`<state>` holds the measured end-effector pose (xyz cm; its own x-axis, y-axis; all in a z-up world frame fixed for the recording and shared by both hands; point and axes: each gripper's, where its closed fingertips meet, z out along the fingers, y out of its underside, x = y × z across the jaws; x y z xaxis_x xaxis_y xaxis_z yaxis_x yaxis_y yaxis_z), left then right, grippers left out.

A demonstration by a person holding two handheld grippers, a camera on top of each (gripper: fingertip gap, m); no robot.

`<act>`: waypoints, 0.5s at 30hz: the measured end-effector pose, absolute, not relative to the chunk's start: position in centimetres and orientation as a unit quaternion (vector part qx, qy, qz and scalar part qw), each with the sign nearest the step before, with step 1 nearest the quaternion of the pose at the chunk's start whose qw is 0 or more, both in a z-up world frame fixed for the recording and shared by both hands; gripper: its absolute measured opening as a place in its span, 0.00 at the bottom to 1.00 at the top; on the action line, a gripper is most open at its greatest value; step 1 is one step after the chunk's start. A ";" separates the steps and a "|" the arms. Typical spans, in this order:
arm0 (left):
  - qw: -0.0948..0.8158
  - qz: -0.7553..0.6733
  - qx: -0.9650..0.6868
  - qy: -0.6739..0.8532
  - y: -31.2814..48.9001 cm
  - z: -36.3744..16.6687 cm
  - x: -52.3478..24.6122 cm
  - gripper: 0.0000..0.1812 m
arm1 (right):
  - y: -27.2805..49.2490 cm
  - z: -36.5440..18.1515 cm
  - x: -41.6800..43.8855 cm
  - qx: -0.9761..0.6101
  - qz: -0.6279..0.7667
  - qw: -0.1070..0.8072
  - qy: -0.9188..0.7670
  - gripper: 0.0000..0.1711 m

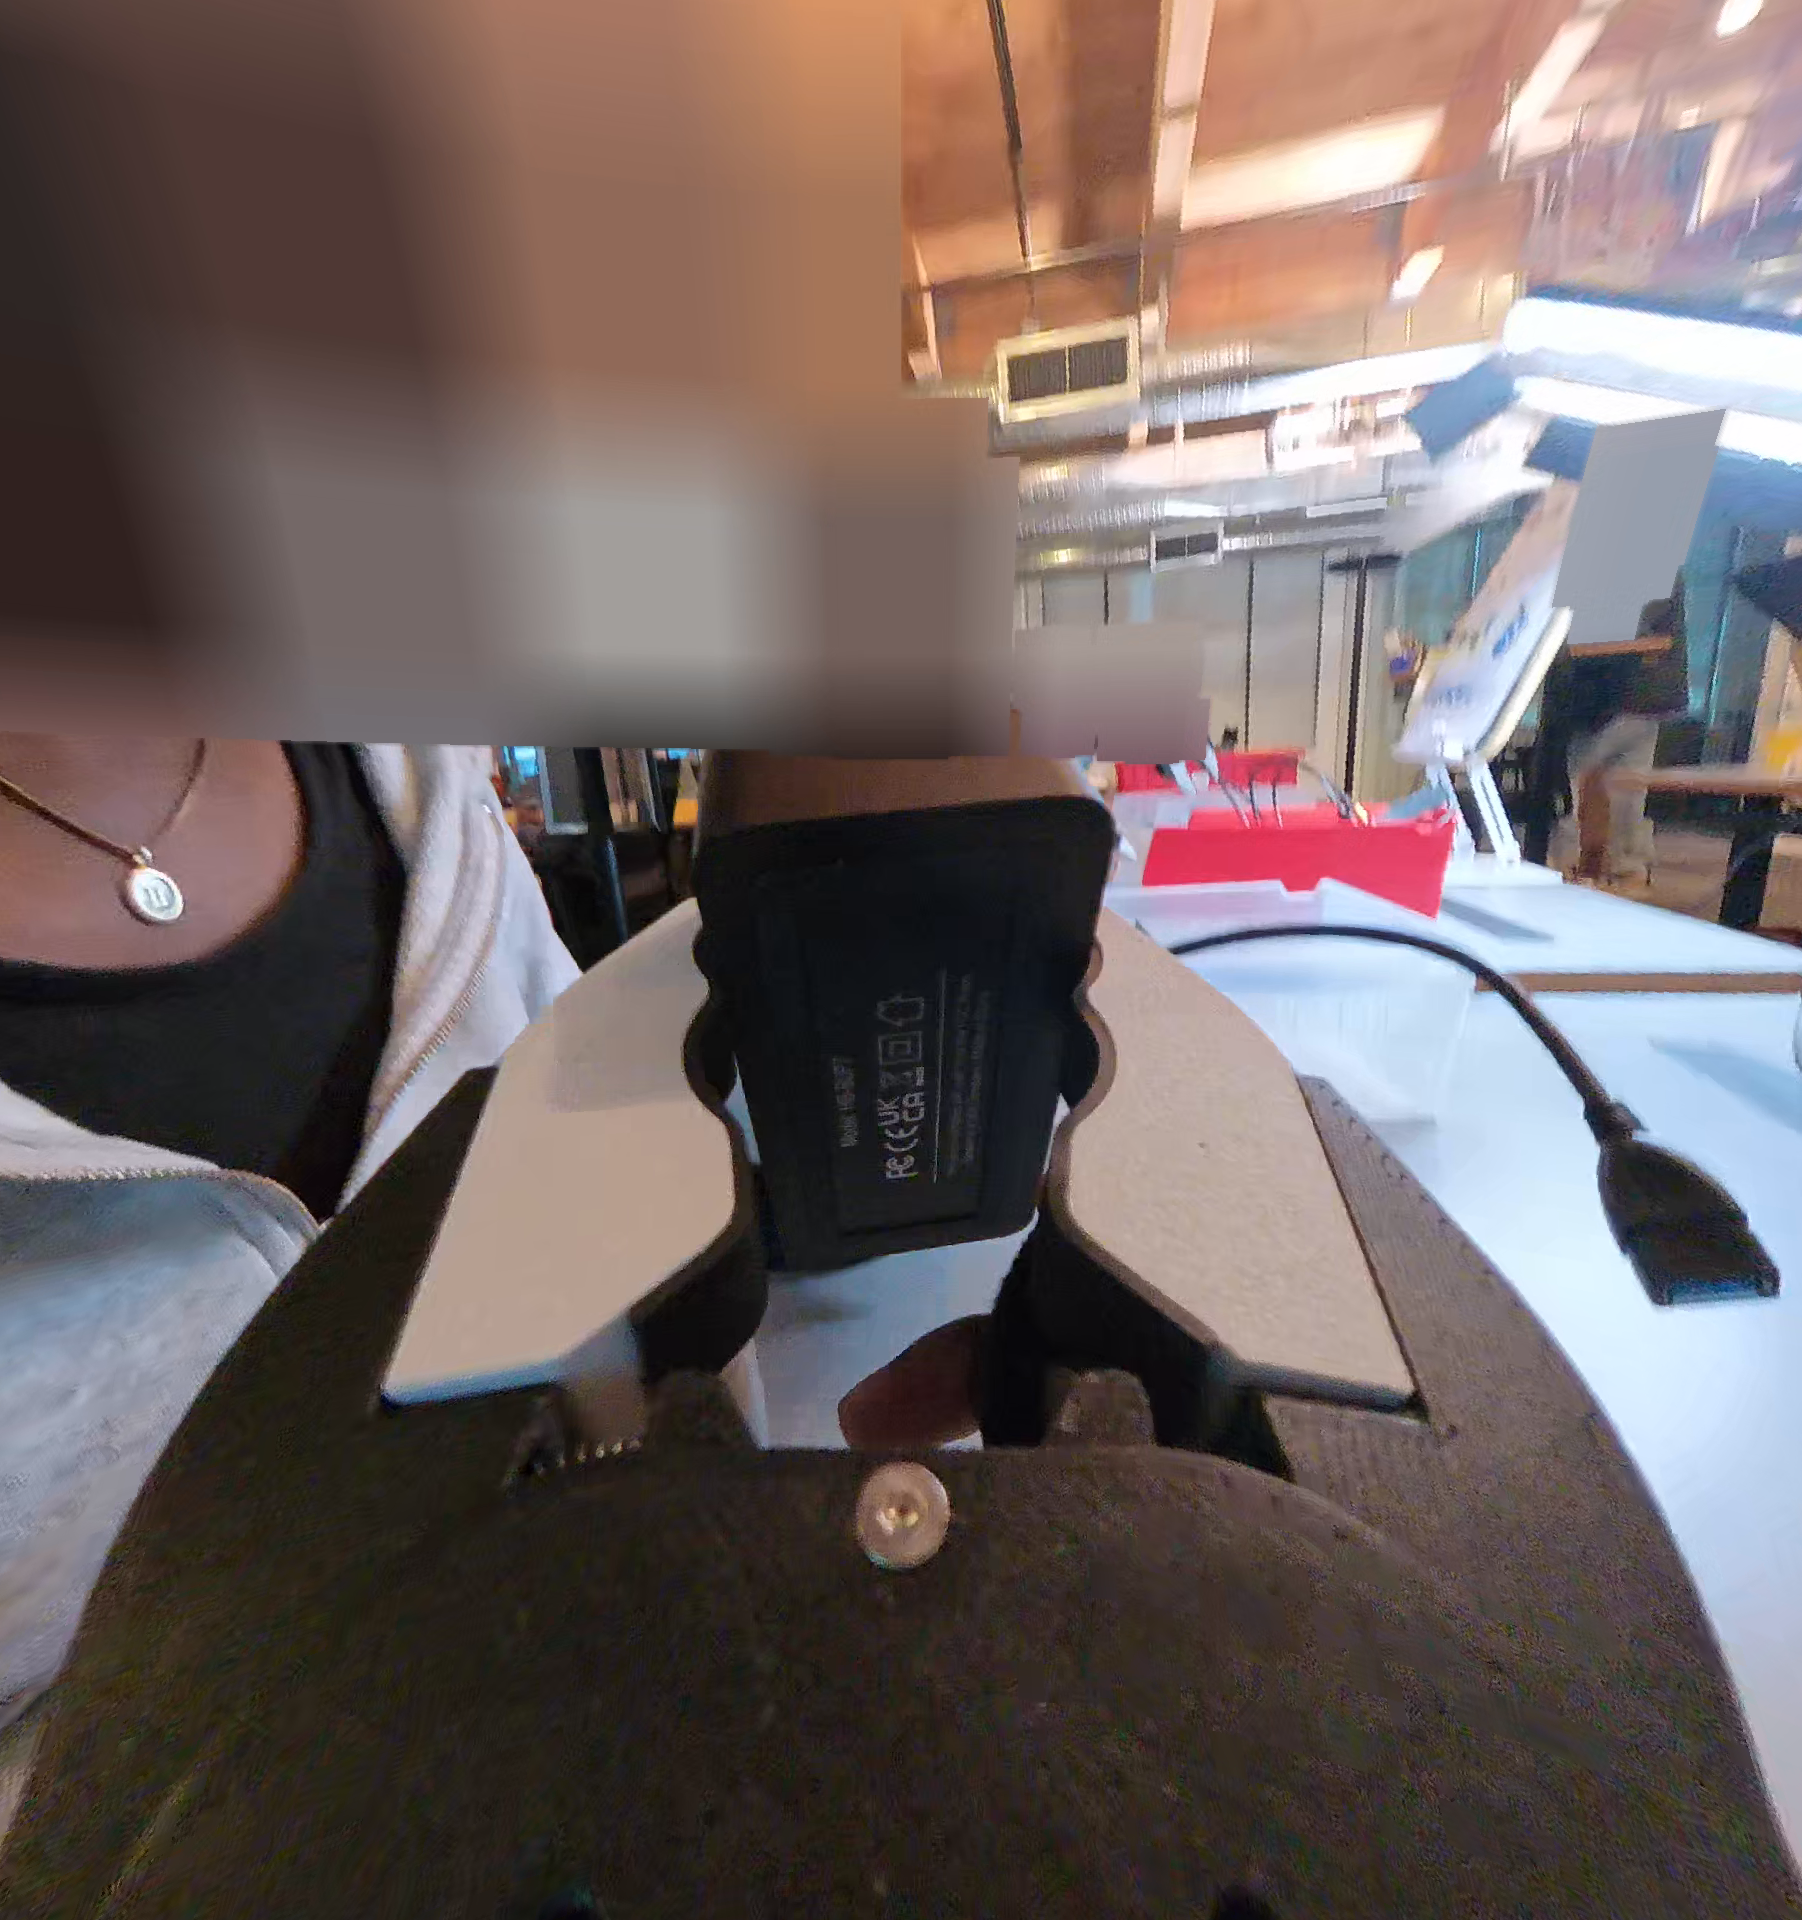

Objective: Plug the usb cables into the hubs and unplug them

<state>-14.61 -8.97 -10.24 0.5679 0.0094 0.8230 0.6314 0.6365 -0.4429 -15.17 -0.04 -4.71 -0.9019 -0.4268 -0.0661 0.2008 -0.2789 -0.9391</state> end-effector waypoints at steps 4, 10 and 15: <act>0.795 -0.195 -0.387 -0.424 -8.6 -10.5 -14.6 0.04 | 0.7 -3.5 -14.8 -0.107 -0.809 0.183 0.548 0.36; 0.798 -0.214 -0.370 -0.425 -8.7 -10.5 -14.7 0.04 | -0.1 -4.3 -15.2 -0.103 -0.800 0.132 0.576 0.36; 0.797 -0.222 -0.370 -0.422 -8.5 -10.4 -14.6 0.04 | -0.5 -4.6 -14.8 -0.103 -0.800 0.142 0.574 0.36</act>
